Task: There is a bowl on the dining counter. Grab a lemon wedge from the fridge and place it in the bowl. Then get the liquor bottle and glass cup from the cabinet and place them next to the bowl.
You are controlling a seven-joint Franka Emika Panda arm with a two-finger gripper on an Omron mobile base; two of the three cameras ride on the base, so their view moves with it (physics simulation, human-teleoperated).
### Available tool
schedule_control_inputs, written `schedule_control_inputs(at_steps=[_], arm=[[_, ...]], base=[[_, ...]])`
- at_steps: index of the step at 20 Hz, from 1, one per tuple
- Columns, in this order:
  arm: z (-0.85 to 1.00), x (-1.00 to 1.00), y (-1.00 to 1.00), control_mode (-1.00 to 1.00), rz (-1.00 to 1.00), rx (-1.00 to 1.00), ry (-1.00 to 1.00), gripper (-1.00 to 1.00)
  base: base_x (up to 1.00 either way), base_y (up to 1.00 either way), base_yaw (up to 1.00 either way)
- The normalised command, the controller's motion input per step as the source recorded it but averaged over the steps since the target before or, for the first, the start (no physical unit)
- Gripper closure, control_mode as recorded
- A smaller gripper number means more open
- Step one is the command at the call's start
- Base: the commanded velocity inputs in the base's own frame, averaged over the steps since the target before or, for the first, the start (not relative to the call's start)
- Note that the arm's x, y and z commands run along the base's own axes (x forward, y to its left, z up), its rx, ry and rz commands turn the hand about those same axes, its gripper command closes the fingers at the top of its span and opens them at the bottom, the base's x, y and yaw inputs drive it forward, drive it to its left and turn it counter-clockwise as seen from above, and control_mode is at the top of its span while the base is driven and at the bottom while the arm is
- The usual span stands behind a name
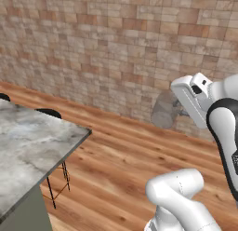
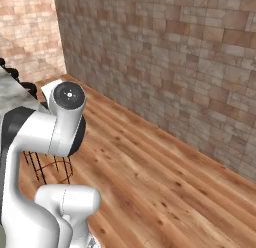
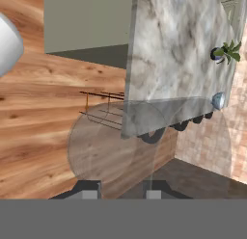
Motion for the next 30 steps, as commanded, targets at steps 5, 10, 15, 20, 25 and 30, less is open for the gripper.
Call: schedule_control_inputs(at_steps=[5, 10, 15, 20, 25, 30], arm=[[0.0, 0.0, 0.0, 1.0, 0.0, 0.0, 0.0, 1.0], [0.0, 0.0, 0.0, 1.0, 0.0, 0.0, 0.0, 1.0], [0.0, 0.0, 0.0, 1.0, 0.0, 0.0, 0.0, 1.0], [0.0, 0.0, 0.0, 1.0, 0.0, 0.0, 0.0, 1.0], [0.0, 0.0, 0.0, 1.0, 0.0, 0.0, 0.0, 1.0], [0.0, 0.0, 0.0, 1.0, 0.0, 0.0, 0.0, 1.0]], base=[[0.77, -0.54, 0.44], [0.74, -0.49, 0.45], [0.9, -0.46, 0.45], [0.96, -0.43, 0.45], [0.98, -0.45, 0.45], [0.98, -0.52, 0.4]])
